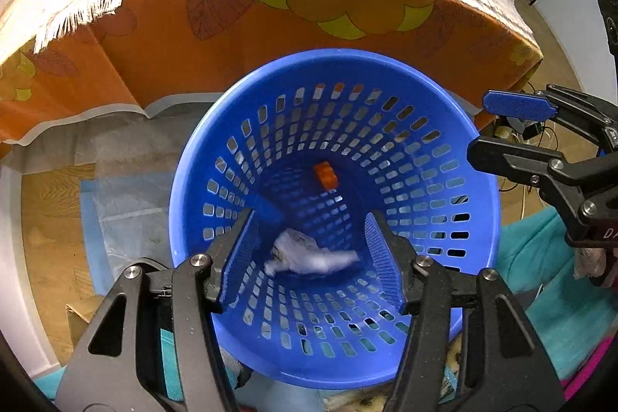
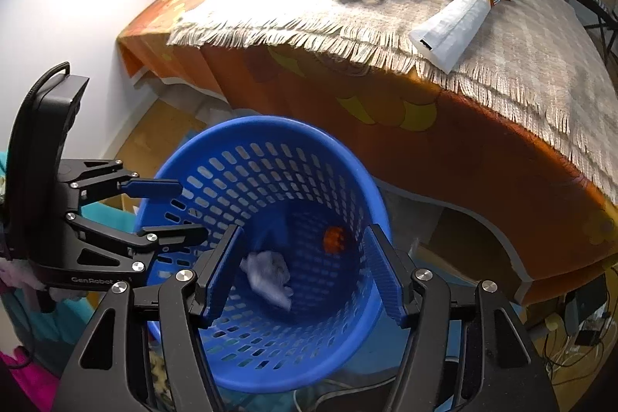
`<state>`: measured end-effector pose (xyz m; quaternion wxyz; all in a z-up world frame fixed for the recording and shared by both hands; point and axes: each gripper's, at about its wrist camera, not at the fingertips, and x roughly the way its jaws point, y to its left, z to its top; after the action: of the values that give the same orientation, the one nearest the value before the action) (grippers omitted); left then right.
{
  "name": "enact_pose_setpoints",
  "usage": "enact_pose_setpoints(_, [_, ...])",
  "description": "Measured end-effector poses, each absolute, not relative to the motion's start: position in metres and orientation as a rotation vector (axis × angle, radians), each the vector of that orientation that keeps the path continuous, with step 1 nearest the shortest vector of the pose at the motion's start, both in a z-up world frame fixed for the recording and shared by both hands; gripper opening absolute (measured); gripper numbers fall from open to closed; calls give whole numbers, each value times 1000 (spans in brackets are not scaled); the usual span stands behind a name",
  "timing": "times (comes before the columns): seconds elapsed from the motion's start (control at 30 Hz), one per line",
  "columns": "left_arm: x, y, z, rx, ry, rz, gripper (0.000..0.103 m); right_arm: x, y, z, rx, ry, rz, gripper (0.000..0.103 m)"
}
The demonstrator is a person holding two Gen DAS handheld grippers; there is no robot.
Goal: Collect trash
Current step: 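Carry tissue and orange cup to the blue basket and open both tools, then grasp the white plastic bag with the left tool while the right tool grasps the paper strip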
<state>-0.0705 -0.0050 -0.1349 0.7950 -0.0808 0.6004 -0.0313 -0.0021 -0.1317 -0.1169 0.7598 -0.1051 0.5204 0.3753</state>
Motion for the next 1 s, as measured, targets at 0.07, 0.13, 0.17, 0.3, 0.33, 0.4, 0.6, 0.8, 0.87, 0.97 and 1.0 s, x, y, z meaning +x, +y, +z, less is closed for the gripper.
enact_pose_setpoints(0.07, [-70,-5,-134,-173,1287,-66,59,-2,-133,-116,-226,1132,814,63])
enact_pose_setpoints(0.13, [-71,-4,-133,-173,1284,-64,59,-2,-134,-115,-224,1132,812,63])
enact_pose_setpoints(0.17, [-71,-4,-133,-174,1283,-63,59,-1,-135,-115,-223,1131,811,63])
enact_pose_setpoints(0.3, [-71,-4,-130,-175,1279,-62,59,1,-137,-112,-216,1125,801,63])
enact_pose_setpoints(0.33, [-70,-4,-129,-175,1277,-65,59,2,-137,-111,-214,1123,798,63])
enact_pose_setpoints(0.4, [-68,-4,-126,-173,1270,-68,59,4,-138,-109,-211,1119,789,64])
enact_pose_setpoints(0.6, [-53,4,-108,-194,1233,-67,59,18,-145,-98,-181,1099,744,71])
enact_pose_setpoints(0.8, [-25,21,-80,-212,1169,-45,59,37,-153,-86,-130,1084,704,72])
enact_pose_setpoints(0.87, [-13,25,-70,-200,1147,-41,59,44,-156,-82,-113,1082,691,72])
enact_pose_setpoints(0.97, [4,32,-59,-202,1121,-35,59,56,-157,-75,-90,1071,675,72])
enact_pose_setpoints(1.0, [9,35,-57,-203,1114,-31,59,59,-157,-73,-89,1068,670,72])
